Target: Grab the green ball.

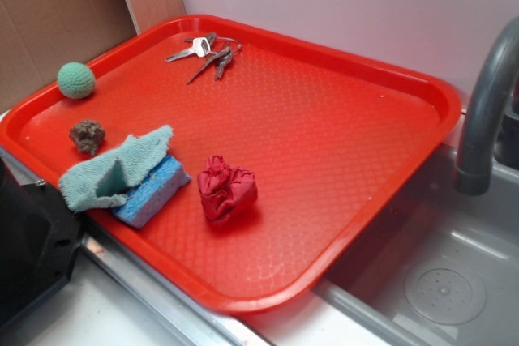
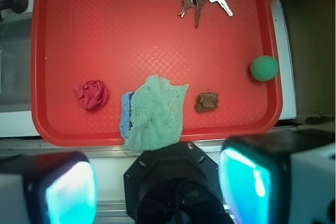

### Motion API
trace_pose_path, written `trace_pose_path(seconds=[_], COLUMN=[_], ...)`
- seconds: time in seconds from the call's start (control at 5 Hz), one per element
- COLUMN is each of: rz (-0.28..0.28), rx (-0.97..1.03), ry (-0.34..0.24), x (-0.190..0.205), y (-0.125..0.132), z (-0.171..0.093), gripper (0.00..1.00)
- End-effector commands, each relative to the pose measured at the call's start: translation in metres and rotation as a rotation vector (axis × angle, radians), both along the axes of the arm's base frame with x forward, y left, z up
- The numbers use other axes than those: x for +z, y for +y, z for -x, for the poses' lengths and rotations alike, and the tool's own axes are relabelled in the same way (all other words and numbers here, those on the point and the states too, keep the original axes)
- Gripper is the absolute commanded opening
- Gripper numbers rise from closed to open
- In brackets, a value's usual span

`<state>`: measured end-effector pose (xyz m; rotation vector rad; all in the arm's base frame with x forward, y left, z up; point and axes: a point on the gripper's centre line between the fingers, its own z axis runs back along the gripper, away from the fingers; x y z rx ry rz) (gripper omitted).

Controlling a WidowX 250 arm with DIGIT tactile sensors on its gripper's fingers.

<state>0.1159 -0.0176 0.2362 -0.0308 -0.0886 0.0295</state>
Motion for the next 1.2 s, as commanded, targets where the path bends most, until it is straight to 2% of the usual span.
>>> trace_pose_path(seconds=[0.0, 0.2, 0.4, 0.6, 0.8, 1.0], rz=[0.0, -0.021, -0.033, -0.028, -0.056, -0.041], rx=[0.0, 0.25, 0.5, 0.752, 1.002, 1.214], ry=[0.0, 0.021, 0.003, -0.096, -0.222, -0.223], x=[0.0, -0.043, -0.075, -0.097, -0.119, -0.141], y=[0.0, 0.05, 0.079, 0.109, 0.133, 0.161], z=[0.0, -0.033, -0.07, -0.081, -0.07, -0.047], gripper=[1.0, 1.0, 1.0, 1.0, 1.0, 1.0])
